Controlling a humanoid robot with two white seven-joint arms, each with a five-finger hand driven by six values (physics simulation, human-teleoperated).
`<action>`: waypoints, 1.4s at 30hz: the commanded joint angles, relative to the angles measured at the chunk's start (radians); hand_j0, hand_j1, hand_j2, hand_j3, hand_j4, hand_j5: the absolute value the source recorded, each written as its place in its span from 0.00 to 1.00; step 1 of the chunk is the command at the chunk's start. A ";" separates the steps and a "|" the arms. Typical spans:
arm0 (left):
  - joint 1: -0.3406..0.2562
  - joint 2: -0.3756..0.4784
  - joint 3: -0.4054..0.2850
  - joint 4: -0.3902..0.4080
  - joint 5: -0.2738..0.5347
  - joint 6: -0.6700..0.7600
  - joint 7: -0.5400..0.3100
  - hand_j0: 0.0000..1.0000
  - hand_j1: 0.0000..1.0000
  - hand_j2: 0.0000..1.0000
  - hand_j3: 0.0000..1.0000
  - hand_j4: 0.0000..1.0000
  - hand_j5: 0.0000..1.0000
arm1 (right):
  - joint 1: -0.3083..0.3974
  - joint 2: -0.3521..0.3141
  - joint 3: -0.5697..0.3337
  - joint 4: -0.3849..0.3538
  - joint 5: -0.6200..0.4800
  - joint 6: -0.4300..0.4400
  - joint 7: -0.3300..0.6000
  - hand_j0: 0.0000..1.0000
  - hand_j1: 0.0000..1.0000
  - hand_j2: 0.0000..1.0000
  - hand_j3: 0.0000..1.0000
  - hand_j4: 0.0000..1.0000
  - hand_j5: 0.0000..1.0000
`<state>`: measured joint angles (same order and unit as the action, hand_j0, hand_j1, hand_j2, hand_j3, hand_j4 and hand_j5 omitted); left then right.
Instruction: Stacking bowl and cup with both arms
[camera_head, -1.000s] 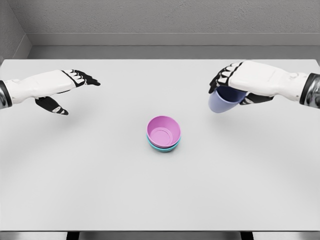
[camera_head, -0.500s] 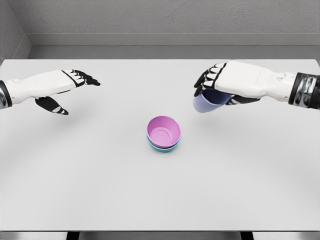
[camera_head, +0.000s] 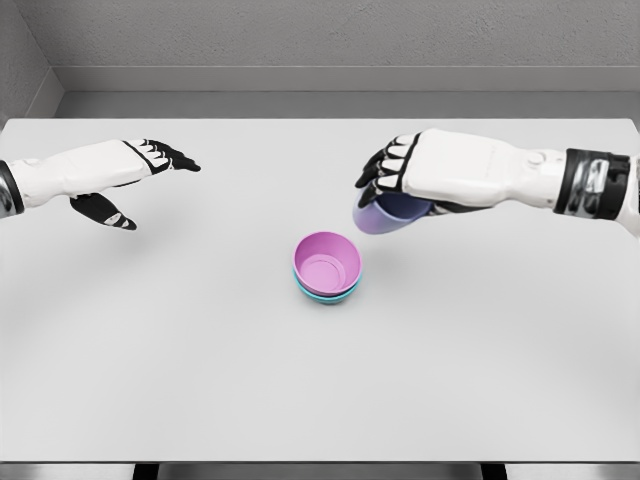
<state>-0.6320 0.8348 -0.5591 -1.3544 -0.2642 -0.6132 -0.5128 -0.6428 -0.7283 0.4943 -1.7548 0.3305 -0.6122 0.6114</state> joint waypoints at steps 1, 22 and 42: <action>0.000 0.001 0.001 0.000 0.006 0.002 0.000 1.00 1.00 1.00 1.00 1.00 1.00 | 0.000 0.009 0.004 0.000 -0.005 0.001 -0.001 0.70 0.70 0.70 0.70 0.70 0.70; 0.000 -0.006 -0.001 0.000 0.005 0.002 0.000 1.00 1.00 1.00 1.00 1.00 1.00 | 0.003 0.030 0.036 0.000 -0.014 0.001 -0.001 0.68 0.68 0.68 0.68 0.68 0.68; 0.000 0.003 0.007 0.000 0.005 0.002 0.000 1.00 1.00 1.00 1.00 1.00 1.00 | -0.014 0.089 0.132 0.000 -0.014 0.001 -0.001 0.69 0.69 0.69 0.69 0.69 0.69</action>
<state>-0.6320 0.8363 -0.5530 -1.3544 -0.2657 -0.6132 -0.5129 -0.6565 -0.6402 0.6151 -1.7547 0.3216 -0.6140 0.6115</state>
